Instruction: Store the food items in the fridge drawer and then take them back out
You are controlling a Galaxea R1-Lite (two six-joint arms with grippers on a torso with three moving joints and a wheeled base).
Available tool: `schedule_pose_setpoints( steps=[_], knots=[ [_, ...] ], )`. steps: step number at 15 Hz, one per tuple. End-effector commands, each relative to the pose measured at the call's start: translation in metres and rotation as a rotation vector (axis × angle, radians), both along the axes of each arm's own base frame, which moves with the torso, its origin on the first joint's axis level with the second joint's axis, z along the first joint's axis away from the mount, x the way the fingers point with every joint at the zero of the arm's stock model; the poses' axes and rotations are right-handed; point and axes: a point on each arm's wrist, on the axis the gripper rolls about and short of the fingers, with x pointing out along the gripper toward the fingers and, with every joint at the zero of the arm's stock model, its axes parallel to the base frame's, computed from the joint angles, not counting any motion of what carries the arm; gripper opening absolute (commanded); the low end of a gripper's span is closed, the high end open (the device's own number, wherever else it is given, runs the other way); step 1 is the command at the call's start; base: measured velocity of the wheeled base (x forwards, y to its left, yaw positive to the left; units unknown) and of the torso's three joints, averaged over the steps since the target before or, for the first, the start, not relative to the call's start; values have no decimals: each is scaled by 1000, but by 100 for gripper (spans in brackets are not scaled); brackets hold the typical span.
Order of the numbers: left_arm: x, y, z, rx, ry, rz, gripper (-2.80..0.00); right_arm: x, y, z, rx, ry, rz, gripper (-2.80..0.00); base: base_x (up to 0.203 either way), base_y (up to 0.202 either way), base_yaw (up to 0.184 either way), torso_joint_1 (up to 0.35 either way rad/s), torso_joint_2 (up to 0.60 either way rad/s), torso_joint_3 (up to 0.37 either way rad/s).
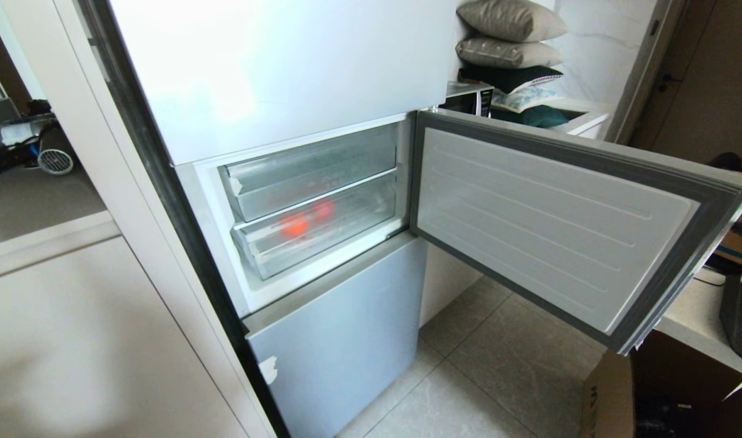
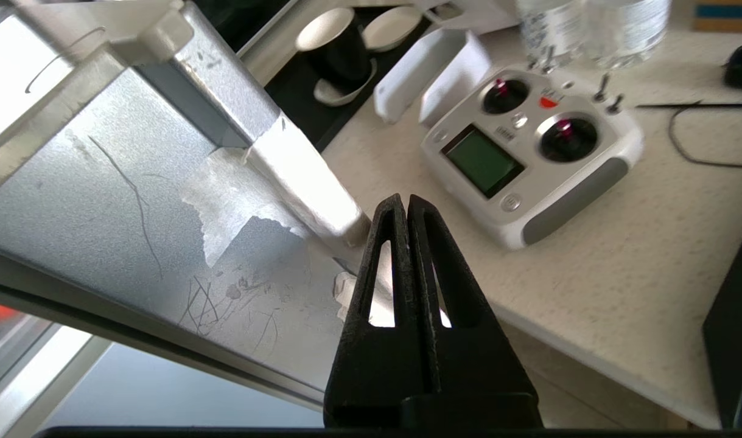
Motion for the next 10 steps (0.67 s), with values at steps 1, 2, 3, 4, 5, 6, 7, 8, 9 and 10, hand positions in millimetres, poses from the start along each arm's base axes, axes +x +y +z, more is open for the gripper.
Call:
schedule_pose_setpoints(
  steps=[1,2,3,4,5,6,7,8,9,10],
  knots=[
    [0,0,0,0,1,0,-280,-11,8,8,-7,-21,20,-280,0,0,0,0,0,0],
    [0,0,0,0,1,0,-280,-16,12,8,-6,-20,24,-280,0,0,0,0,0,0],
    [0,0,0,0,2,0,-280,-21,15,9,-6,-21,30,-280,0,0,0,0,0,0],
    [0,0,0,0,1,0,-280,-28,21,11,-9,-27,41,-280,0,0,0,0,0,0],
    [0,0,0,0,2,0,-280,-37,28,13,-12,-34,59,-280,0,0,0,0,0,0],
    [0,0,0,0,2,0,-280,-44,35,14,-12,-37,81,-280,0,0,0,0,0,0],
    [0,0,0,0,1,0,-280,-53,44,13,-11,-39,106,-280,0,0,0,0,0,0],
    [0,0,0,0,2,0,-280,-63,57,12,-10,-39,136,-280,0,0,0,0,0,0],
    [0,0,0,0,2,0,-280,-72,69,9,-9,-37,164,-280,0,0,0,0,0,0],
    [0,0,0,0,1,0,-280,-82,82,7,-11,-39,197,-280,0,0,0,0,0,0]
  ],
)
